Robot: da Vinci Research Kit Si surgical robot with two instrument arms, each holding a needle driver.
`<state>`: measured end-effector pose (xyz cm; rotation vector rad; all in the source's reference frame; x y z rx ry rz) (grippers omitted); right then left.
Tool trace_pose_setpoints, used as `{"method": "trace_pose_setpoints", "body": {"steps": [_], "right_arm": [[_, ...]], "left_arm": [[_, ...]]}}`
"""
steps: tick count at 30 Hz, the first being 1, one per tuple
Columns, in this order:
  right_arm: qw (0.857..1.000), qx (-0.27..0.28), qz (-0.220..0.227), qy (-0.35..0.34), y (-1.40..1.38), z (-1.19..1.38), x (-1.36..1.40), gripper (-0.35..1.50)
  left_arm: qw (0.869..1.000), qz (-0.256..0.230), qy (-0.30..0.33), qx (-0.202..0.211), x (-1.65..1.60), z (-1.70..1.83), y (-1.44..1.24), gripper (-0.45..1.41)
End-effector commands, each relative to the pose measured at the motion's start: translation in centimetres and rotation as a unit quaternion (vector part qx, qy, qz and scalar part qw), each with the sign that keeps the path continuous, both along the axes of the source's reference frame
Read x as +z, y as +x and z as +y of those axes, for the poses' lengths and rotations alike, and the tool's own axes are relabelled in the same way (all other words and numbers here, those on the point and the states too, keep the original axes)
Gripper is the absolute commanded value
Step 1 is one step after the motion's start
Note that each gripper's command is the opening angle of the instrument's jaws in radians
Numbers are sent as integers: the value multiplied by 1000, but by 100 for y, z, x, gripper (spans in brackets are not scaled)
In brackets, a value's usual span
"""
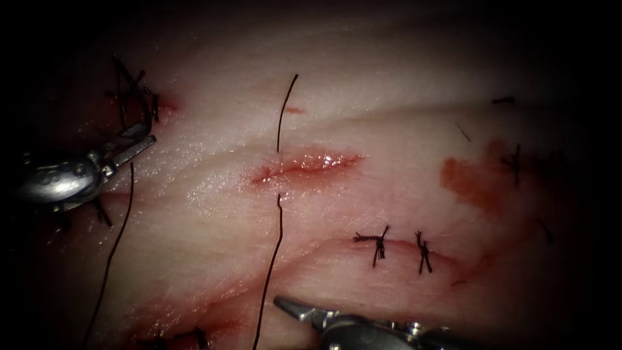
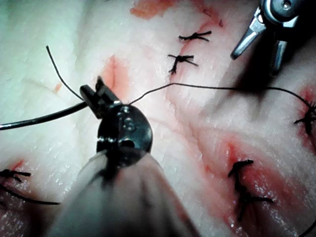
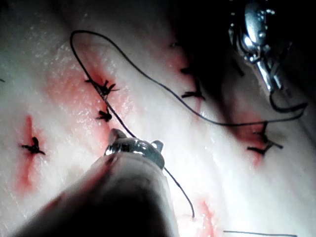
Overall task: Wound Closure
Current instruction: Use the right tool to pull the suture length through.
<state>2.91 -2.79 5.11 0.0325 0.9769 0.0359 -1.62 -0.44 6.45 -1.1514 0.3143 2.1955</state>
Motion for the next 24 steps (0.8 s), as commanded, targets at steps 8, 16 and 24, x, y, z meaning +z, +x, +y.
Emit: {"method": "trace_pose_setpoints", "body": {"steps": [8,16,24], "right_arm": [[996,67,-60,-15,-54,81,21,116],[936,243,68,245,-23,146,106,123],[882,309,106,339,12,183,190,125]], "left_arm": [[1000,-1,-1,0,5,2,-7,-45],[1000,1,-1,-1,6,1,-9,-45],[1000,2,0,-1,6,1,-9,-45]]}}
